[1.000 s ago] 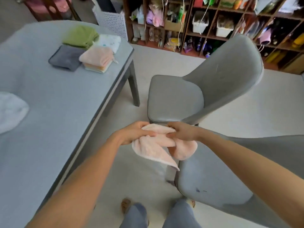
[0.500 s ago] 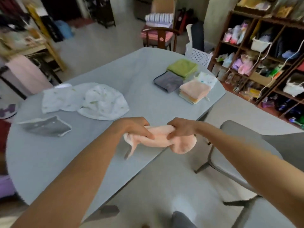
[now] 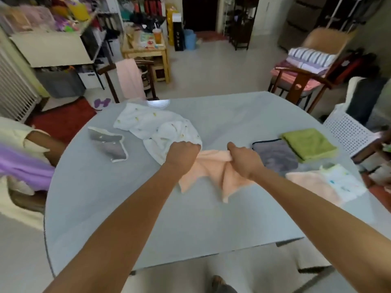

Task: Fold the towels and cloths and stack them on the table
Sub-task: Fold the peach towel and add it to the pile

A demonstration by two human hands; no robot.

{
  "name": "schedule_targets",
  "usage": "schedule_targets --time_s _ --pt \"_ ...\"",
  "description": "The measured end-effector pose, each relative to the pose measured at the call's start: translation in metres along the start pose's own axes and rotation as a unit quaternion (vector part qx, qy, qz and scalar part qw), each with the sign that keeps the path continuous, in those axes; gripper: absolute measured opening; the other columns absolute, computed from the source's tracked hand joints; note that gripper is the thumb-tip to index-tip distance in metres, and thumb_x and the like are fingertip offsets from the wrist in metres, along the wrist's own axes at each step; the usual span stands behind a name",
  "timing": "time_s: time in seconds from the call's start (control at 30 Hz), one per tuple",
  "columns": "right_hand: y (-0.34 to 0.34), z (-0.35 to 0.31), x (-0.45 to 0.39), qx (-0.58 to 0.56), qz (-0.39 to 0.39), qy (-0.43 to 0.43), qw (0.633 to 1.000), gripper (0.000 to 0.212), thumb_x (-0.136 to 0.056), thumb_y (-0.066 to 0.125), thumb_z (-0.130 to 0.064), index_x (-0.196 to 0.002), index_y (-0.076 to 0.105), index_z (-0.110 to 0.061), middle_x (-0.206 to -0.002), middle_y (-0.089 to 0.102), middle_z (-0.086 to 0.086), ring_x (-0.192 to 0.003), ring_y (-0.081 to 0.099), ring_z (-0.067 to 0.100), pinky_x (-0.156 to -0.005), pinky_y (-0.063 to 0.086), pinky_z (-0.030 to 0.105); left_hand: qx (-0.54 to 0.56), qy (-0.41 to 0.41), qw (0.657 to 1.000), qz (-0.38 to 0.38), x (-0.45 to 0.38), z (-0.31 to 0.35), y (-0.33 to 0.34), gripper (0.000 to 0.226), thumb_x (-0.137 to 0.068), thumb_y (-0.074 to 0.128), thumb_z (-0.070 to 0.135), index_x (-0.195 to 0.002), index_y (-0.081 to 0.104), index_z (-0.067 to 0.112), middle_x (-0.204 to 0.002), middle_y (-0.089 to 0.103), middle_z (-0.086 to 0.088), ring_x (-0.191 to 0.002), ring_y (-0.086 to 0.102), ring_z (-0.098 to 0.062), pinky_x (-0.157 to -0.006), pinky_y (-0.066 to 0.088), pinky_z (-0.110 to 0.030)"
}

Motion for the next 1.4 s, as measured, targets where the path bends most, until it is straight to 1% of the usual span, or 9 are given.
schedule_targets --time_s 0.17,0.27,0.4,0.53,0.8,0.9,0.97,1.13,1.4 --pt "-0.018 0.028 -0.021 0.170 0.253 -0.123 0.945 0.035 -0.056 0.067 0.003 -0.085 0.056 -0.013 -0.061 0.054 0.003 -0.046 0.051 0.027 -0.058 0.033 0.032 -0.058 0.010 0.987 0.148 -0.014 0.008 -0.028 0.044 -0.028 0.085 0.011 -0.065 0.063 0.020 -0.049 0.053 0.005 -0.045 0.054 -0.015 -0.040 0.018 -0.017" --pt "0.005 0.040 -0.019 0.158 0.261 -0.192 0.933 0.033 -0.060 0.064 0.006 -0.087 0.060 -0.013 -0.067 0.052 0.004 -0.057 0.049 0.028 -0.067 0.031 0.038 -0.031 0.038 0.989 0.143 -0.006 0.015 -0.005 0.054 -0.024 0.085 0.003 -0.072 0.064 0.013 -0.050 0.053 0.002 -0.044 0.053 -0.017 -0.035 0.024 -0.018" --pt "0.069 0.056 0.000 0.168 0.086 -0.195 0.963 0.049 -0.054 0.072 0.002 -0.100 0.063 -0.013 -0.083 0.060 0.005 -0.074 0.057 0.028 -0.081 0.027 0.039 -0.002 0.048 0.996 -0.074 0.009 0.040 0.055 0.037 -0.092 0.052 0.010 -0.128 0.047 0.007 -0.107 0.062 -0.013 -0.093 0.063 -0.030 -0.070 0.046 -0.034" --pt "0.122 0.056 0.046 0.180 -0.193 -0.186 0.946 0.042 -0.084 0.045 0.002 -0.123 0.049 -0.012 -0.120 0.055 0.009 -0.112 0.050 0.029 -0.101 0.025 0.040 0.091 0.076 0.958 -0.260 0.053 0.070 0.120 0.030 -0.102 0.036 0.017 -0.128 0.049 0.015 -0.126 0.054 -0.013 -0.112 0.054 -0.031 -0.089 0.041 -0.036" --pt "0.142 0.062 0.052 0.019 -0.483 -0.097 0.870 0.023 -0.080 0.062 0.004 -0.092 0.052 -0.013 -0.108 0.050 0.004 -0.097 0.049 0.024 -0.082 0.045 0.034 0.219 0.092 0.878 -0.416 0.063 0.080 0.156 0.023 -0.094 0.052 0.019 -0.108 0.060 0.002 -0.111 0.059 -0.015 -0.102 0.054 -0.030 -0.081 0.039 -0.031" --pt "0.138 0.059 0.054 -0.037 -0.561 -0.055 0.825 0.037 -0.075 0.068 0.006 -0.110 0.060 -0.004 -0.103 0.053 0.005 -0.094 0.051 0.023 -0.071 0.044 0.026 0.227 0.096 0.843 -0.478 0.071 0.081 0.156 0.023 -0.092 0.057 0.020 -0.103 0.062 0.000 -0.095 0.057 -0.010 -0.088 0.053 -0.025 -0.074 0.037 -0.029" --pt "0.134 0.063 0.048 -0.044 -0.537 -0.037 0.842 0.044 -0.077 0.065 0.006 -0.120 0.060 -0.003 -0.106 0.056 0.004 -0.099 0.055 0.024 -0.072 0.045 0.024 0.251 0.069 0.858 -0.442 0.069 0.075 0.153 0.025 -0.095 0.053 0.019 -0.108 0.061 0.000 -0.108 0.058 -0.014 -0.101 0.053 -0.029 -0.081 0.038 -0.031" --pt "0.128 0.076 0.022 -0.072 -0.272 -0.001 0.960 0.038 -0.092 0.044 -0.011 -0.128 0.056 -0.016 -0.128 0.057 0.006 -0.115 0.054 0.027 -0.095 0.044 0.036 0.288 -0.122 0.924 -0.221 0.053 0.042 0.144 0.025 -0.100 0.044 0.025 -0.119 0.055 0.014 -0.126 0.054 -0.006 -0.119 0.049 -0.024 -0.094 0.039 -0.033" --pt "0.132 0.075 -0.015 -0.078 -0.164 0.024 0.983 0.026 -0.100 0.032 -0.020 -0.106 0.055 -0.011 -0.106 0.064 0.013 -0.095 0.058 0.031 -0.073 0.040 0.035 0.191 -0.209 0.949 -0.139 0.025 0.029 0.156 0.030 -0.102 0.035 0.030 -0.127 0.048 0.019 -0.128 0.054 -0.002 -0.116 0.054 -0.021 -0.090 0.042 -0.033"
Point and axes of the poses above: each hand's wrist, its own x-axis away from the middle knuckle, its own y-axis out of the palm, z = x × y, the point moved 2 cm from there along -x, towards the middle knuckle
